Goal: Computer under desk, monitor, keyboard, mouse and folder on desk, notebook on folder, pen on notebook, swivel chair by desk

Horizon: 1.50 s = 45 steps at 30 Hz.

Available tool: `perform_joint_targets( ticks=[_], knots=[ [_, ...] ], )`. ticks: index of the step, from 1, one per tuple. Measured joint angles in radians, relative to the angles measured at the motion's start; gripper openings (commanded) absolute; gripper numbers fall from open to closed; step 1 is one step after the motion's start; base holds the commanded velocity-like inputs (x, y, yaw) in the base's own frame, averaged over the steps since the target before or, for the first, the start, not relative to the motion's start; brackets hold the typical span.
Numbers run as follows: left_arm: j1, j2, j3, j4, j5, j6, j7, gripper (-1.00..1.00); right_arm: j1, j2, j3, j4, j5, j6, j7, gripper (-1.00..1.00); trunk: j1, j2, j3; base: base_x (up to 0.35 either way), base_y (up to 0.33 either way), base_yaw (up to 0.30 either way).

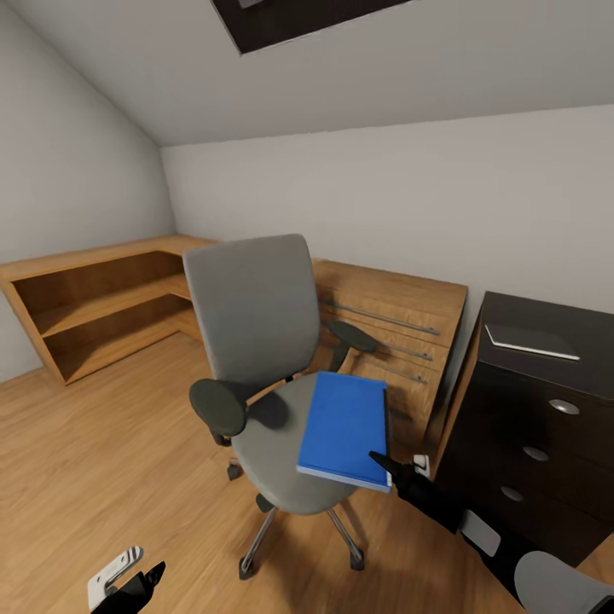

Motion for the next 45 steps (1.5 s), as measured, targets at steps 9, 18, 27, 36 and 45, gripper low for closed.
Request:
perform_joint_targets(
  ticks=[9, 18, 27, 36, 45],
  knots=[
    [0.000, 0.000, 0.000, 0.000, 0.000, 0.000, 0.001, 1.00, 0.000, 0.009, 0.000, 0.001, 0.001, -0.001, 0.000, -1.00, -0.015, 0.028, 0.013, 0.000, 0.000, 0.000],
    [0.000, 0.000, 0.001, 0.004, 0.000, -0.001, 0.001, 1.00, 0.000, 0.011, 0.000, 0.000, 0.002, -0.001, 0.000, -1.00, -0.015, 0.028, 0.016, -0.003, 0.000, 0.000],
    [0.000, 0.000, -0.003, 0.061, -0.004, -0.003, 0.001, 1.00, 0.000, 0.011, 0.001, 0.001, 0.004, -0.002, 0.000, -1.00, -0.015, 0.028, 0.016, -0.238, 0.000, 0.000],
    [0.000, -0.009, 0.001, 0.068, 0.000, -0.030, 0.002, 1.00, 0.000, 0.011, 0.001, -0.002, 0.001, -0.001, -0.055, -1.00, -0.015, 0.028, 0.016, -0.245, 0.000, -0.001],
    [0.000, -0.040, -0.001, 0.084, -0.002, -0.101, 0.004, 1.00, 0.000, 0.011, 0.001, -0.005, 0.000, -0.001, -0.080, -1.00, -0.015, 0.028, 0.023, -0.021, 0.000, -0.131]
  ],
)
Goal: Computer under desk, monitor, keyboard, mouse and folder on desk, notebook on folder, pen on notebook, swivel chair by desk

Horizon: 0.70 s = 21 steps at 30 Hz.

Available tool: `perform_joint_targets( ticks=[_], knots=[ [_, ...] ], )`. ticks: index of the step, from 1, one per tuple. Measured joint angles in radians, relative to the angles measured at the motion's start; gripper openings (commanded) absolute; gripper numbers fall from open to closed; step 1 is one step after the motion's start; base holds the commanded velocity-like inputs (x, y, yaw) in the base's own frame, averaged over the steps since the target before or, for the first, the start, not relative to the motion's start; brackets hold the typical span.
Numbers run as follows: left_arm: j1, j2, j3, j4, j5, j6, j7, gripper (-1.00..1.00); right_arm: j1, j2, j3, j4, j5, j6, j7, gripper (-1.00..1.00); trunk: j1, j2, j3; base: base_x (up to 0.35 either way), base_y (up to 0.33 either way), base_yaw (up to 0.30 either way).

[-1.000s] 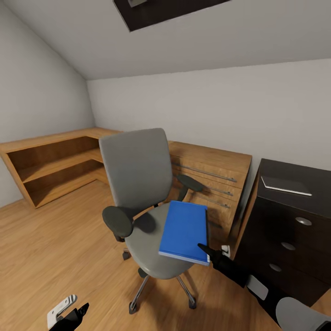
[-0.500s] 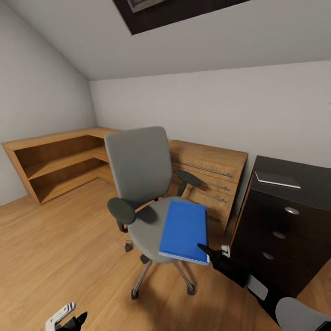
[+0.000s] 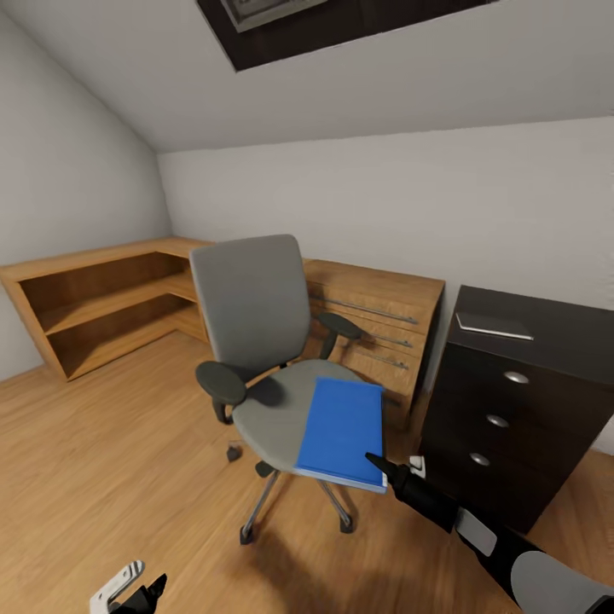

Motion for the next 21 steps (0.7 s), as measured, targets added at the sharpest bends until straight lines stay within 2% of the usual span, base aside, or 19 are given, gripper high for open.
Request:
perform_joint_targets(
  ticks=[2, 5, 8, 12, 18, 21],
  knots=[
    [0.000, -0.001, -0.003, 0.068, -0.003, -0.010, 0.000, 1.00, 0.000, 0.001, 0.001, 0.000, 0.001, 0.000, -0.001, -1.00, 0.000, 0.000, 0.001, -0.002, 0.000, -0.146],
    [0.000, -0.002, -0.014, 0.146, -0.005, -0.073, 0.000, 1.00, 0.000, 0.005, 0.001, 0.000, 0.002, -0.001, -0.002, -1.00, 0.000, 0.000, 0.002, -0.001, 0.000, -0.067],
    [0.000, -0.003, -0.075, 0.179, -0.028, -0.160, 0.001, 1.00, 0.000, 0.013, 0.000, 0.003, 0.005, -0.001, -0.002, -1.00, -0.008, 0.014, 0.009, 0.000, 0.000, -0.016],
    [0.000, -0.003, -0.104, 0.191, -0.041, -0.184, 0.001, 1.00, 0.000, 0.014, -0.002, 0.004, 0.006, -0.001, -0.002, -1.00, -0.023, 0.042, 0.021, 0.000, 0.000, -0.004],
    [0.000, -0.004, -0.111, 0.226, -0.045, -0.191, 0.001, 1.00, 0.000, 0.015, -0.002, 0.005, 0.006, -0.001, -0.002, -1.00, -0.046, 0.084, 0.040, 0.000, 0.000, 0.000],
    [0.000, -0.011, -0.113, 0.265, -0.047, -0.231, 0.002, 1.00, 0.000, 0.015, -0.002, 0.005, 0.006, -0.001, -0.002, -1.00, -0.057, 0.105, 0.049, 0.000, 0.000, 0.000]
  ],
)
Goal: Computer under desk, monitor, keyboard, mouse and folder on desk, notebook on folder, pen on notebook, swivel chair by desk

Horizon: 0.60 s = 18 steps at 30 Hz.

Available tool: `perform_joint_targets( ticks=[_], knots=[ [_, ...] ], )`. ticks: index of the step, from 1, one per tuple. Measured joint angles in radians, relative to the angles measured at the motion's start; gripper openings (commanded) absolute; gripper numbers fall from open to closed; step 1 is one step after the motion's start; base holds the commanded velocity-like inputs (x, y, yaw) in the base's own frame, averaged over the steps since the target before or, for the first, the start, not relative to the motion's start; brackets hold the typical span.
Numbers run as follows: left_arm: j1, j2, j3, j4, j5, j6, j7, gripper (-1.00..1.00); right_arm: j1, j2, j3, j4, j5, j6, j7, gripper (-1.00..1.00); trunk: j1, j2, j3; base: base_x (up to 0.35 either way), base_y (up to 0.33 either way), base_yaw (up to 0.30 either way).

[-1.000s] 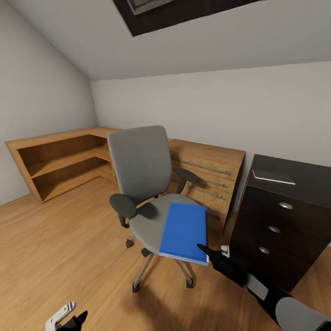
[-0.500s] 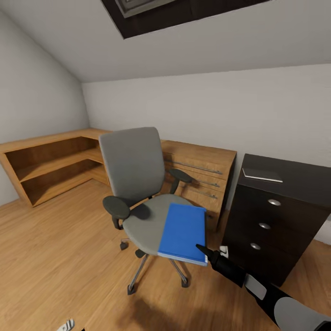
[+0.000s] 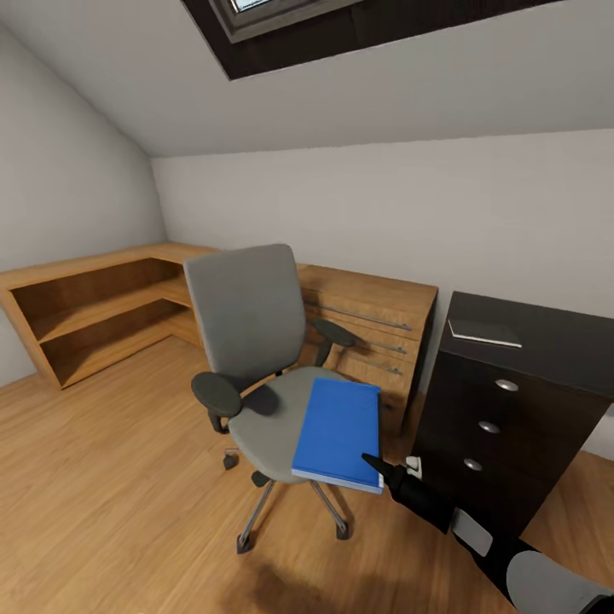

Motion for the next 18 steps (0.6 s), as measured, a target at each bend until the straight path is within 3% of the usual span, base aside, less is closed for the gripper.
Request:
perform_joint_targets(
  ticks=[4, 7, 18],
  knots=[
    [0.000, -0.022, -0.002, 0.027, -0.002, -0.065, -0.001, 1.00, 0.000, -0.001, -0.001, -0.001, 0.000, 0.000, 0.000, -1.00, -0.015, 0.028, 0.013, 0.000, 0.000, 0.000],
    [0.000, -0.035, -0.002, 0.036, -0.027, -0.083, -0.001, 1.00, 0.000, -0.001, 0.000, -0.002, 0.001, 0.000, -0.001, -1.00, -0.027, 0.049, 0.023, 0.000, 0.000, -0.070],
    [0.000, -0.038, -0.003, 0.040, -0.050, -0.093, -0.001, 1.00, 0.000, -0.001, 0.000, -0.002, 0.001, -0.001, -0.003, -1.00, -0.069, 0.126, 0.069, 0.000, 0.000, -0.168]
  ],
)
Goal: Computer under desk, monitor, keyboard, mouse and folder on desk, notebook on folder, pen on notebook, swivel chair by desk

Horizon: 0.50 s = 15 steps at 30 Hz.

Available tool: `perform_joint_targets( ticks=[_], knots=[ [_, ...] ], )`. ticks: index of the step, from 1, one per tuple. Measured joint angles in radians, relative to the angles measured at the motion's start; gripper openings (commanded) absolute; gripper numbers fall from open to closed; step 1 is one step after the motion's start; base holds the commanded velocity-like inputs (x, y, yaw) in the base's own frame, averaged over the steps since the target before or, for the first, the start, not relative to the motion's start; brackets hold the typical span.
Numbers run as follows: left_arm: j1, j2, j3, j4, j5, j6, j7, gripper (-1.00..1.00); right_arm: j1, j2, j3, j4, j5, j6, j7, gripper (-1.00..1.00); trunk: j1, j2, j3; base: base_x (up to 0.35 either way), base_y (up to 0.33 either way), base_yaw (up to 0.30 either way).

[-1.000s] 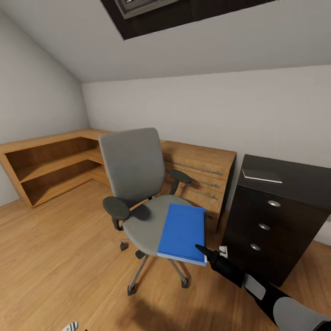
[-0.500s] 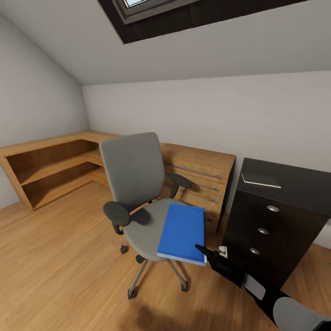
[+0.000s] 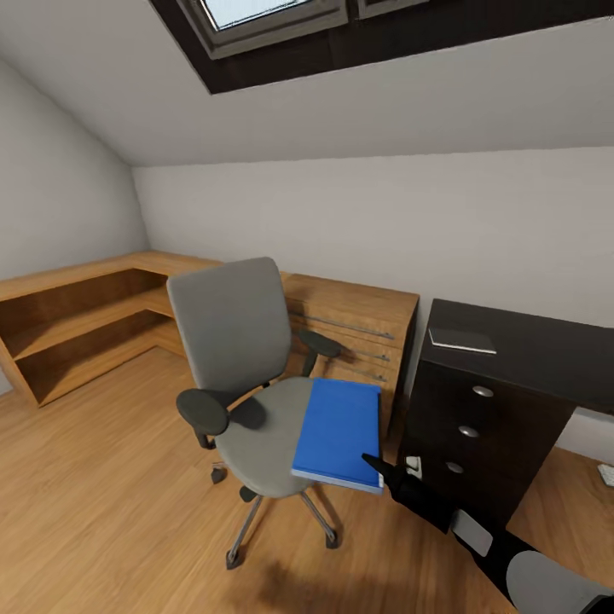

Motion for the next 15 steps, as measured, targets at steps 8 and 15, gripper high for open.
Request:
perform_joint_targets(
  ticks=[8, 15],
  knots=[
    [0.000, 0.000, 0.000, 0.000, -0.001, 0.000, 0.000, 1.00, 0.000, 0.000, 0.000, 0.000, 0.000, 0.001, 0.000, -1.00, -0.031, 0.056, 0.034, 0.000, 0.000, -0.172],
    [0.000, 0.000, 0.000, 0.023, -0.003, -0.002, -0.001, 1.00, 0.000, 0.001, 0.001, 0.000, 0.000, 0.000, -0.001, -1.00, -0.058, 0.105, 0.062, 0.000, 0.000, -0.166]
  ],
)
